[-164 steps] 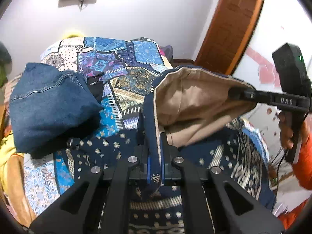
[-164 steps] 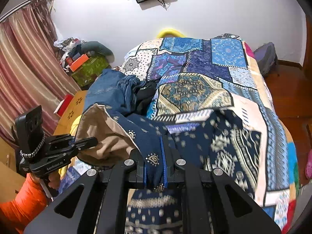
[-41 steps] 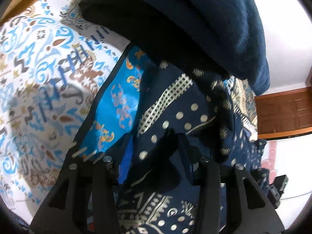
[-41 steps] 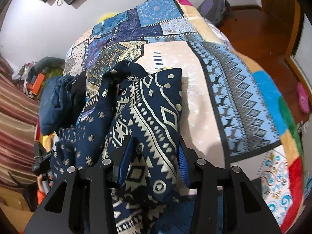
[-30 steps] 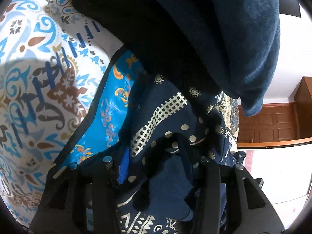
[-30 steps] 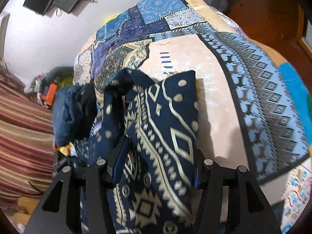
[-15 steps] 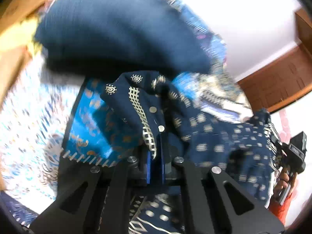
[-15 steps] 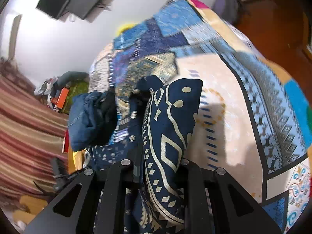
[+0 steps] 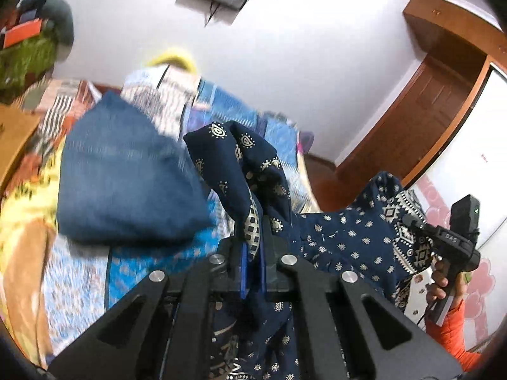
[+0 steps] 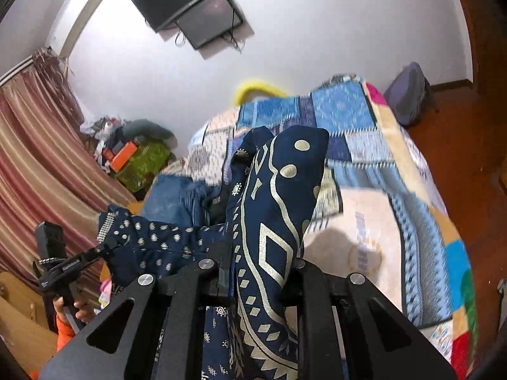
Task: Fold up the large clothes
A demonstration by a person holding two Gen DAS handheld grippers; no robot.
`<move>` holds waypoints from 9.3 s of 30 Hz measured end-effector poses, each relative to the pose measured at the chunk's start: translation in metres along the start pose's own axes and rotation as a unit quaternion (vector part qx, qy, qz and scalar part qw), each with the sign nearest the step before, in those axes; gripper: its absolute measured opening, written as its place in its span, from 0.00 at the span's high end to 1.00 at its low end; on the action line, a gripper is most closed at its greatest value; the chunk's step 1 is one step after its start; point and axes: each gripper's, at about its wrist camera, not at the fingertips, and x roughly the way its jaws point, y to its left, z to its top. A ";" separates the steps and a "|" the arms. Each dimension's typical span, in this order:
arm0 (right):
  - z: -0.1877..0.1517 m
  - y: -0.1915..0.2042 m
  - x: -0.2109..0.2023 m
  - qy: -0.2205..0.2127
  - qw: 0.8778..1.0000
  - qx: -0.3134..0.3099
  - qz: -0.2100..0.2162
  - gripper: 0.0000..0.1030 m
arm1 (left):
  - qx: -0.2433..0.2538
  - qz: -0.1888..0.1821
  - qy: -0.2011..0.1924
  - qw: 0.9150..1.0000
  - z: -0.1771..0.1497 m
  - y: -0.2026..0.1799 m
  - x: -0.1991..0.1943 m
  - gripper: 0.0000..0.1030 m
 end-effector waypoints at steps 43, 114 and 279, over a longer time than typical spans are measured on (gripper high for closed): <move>0.043 -0.107 0.166 0.095 0.986 0.021 -0.133 0.82 | -0.027 0.155 0.072 0.985 0.078 0.120 0.161 0.97; -0.171 -0.011 0.007 0.107 0.985 -0.073 -0.115 0.73 | -0.107 0.073 0.205 0.970 -0.208 0.091 0.039 0.86; -0.005 0.004 0.171 0.133 0.965 -0.186 -0.128 0.57 | 0.060 0.248 0.067 0.965 0.122 0.098 0.191 0.37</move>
